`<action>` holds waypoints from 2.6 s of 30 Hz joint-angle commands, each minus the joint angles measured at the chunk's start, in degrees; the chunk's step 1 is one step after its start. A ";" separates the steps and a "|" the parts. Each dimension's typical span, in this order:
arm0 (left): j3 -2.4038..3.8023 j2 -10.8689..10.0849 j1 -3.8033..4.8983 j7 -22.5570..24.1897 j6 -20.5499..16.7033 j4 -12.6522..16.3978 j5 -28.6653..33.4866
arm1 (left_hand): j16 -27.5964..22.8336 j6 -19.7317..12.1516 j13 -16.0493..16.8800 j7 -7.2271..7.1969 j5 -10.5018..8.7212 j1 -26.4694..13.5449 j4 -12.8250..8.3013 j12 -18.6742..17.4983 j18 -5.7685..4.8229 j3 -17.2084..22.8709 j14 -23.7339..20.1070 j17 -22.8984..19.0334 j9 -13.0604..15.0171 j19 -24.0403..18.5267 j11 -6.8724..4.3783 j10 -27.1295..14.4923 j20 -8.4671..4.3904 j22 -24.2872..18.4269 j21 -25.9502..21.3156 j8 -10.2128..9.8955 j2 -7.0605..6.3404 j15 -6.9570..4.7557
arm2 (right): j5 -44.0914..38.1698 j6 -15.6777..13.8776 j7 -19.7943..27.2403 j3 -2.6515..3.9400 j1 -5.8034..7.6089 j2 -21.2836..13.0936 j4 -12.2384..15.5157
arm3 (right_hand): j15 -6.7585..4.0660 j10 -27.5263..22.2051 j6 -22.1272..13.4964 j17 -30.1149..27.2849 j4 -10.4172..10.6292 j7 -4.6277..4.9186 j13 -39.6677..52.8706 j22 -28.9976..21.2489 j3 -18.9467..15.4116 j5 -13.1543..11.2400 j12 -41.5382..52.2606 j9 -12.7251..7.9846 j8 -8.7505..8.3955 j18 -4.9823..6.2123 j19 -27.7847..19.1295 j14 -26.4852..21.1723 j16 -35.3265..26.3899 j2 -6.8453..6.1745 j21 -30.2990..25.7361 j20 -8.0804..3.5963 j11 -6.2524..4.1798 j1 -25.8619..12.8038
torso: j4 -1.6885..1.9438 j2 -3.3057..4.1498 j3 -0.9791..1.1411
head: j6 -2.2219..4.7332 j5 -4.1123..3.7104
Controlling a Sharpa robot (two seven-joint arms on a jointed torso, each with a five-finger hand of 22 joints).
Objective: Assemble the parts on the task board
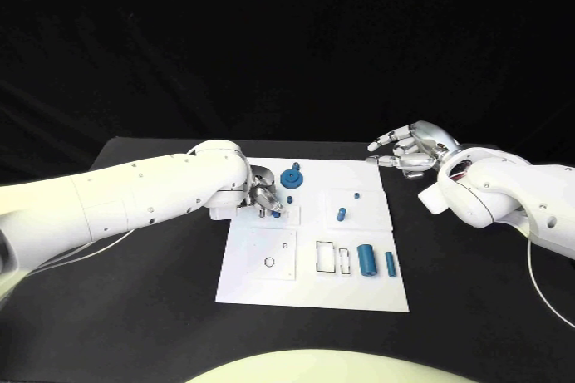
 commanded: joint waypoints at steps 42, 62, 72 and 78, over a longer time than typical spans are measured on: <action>-0.20 -0.07 -0.15 0.16 -0.07 -1.42 0.41 | 0.21 2.37 0.69 -0.45 -0.41 -6.11 0.90 0.62 -0.73 -10.72 5.95 15.09 1.12 4.14 -0.24 0.78 -0.88 10.44 -0.01 -1.71 -1.85 -0.70 | -0.44 0.87 0.56 0.02 -0.01 -0.21 0.17 | 0.22 -0.54 -0.38 9.73 0.20 0.05 1.14 5.34 -0.34 0.06 -0.74 -0.06 0.24 -0.18 -0.57 3.51 -0.60 0.46 -0.69 -0.09 0.01 0.01 | 0.04 -0.02 -0.01 | 0.26 -0.24; 3.62 -2.65 0.24 0.98 -2.72 0.67 9.24 | 0.21 0.73 -2.46 -0.11 -0.39 -5.95 4.94 -1.54 -0.62 -19.52 5.95 15.09 1.46 3.92 0.02 -1.81 -0.92 9.90 -0.32 -3.16 -2.84 -0.58 | -0.45 0.92 0.68 0.02 -0.01 -0.14 -0.40 | 0.22 -0.60 -0.39 9.61 0.29 0.04 1.03 5.28 -0.41 -0.03 -0.88 -0.06 0.25 -0.15 -0.65 3.44 -0.74 0.46 -0.80 -0.09 0.01 -0.08 | 0.15 -0.13 0.06 | 0.94 -0.26; 5.28 -2.32 2.47 1.17 -0.38 -3.84 6.12 | 0.21 -2.73 -5.75 2.78 -0.25 -0.11 4.79 -3.29 -0.25 -23.42 5.95 15.09 -3.67 3.18 2.58 -5.07 1.09 8.22 -1.20 -10.93 -0.67 1.68 | -0.56 0.90 0.60 0.02 -0.01 -0.16 -0.55 | 0.22 -0.60 -0.39 9.61 0.29 0.04 1.03 5.28 -0.41 -0.03 -0.88 -0.06 0.25 -0.15 -0.65 3.44 -0.74 0.46 -0.80 -0.09 0.01 -0.08 | 0.01 0.01 0.04 | 1.51 -0.03; 5.30 0.20 3.05 1.11 3.07 -9.78 3.35 | 0.21 -2.54 -5.73 2.88 -0.25 0.56 4.78 -3.22 -0.24 -23.61 5.95 15.09 -4.14 3.16 2.68 -5.08 1.24 8.18 -1.23 -11.37 -0.34 1.79 | -0.64 0.83 0.59 0.02 -0.01 -0.25 -0.40 | 0.21 -0.62 -0.44 9.61 0.41 0.03 0.98 5.29 -0.48 -0.08 -0.97 -0.06 0.25 -0.16 -0.66 3.45 -0.74 0.51 -0.81 -0.09 0.00 -0.14 | -0.04 0.12 0.01 | 1.55 0.31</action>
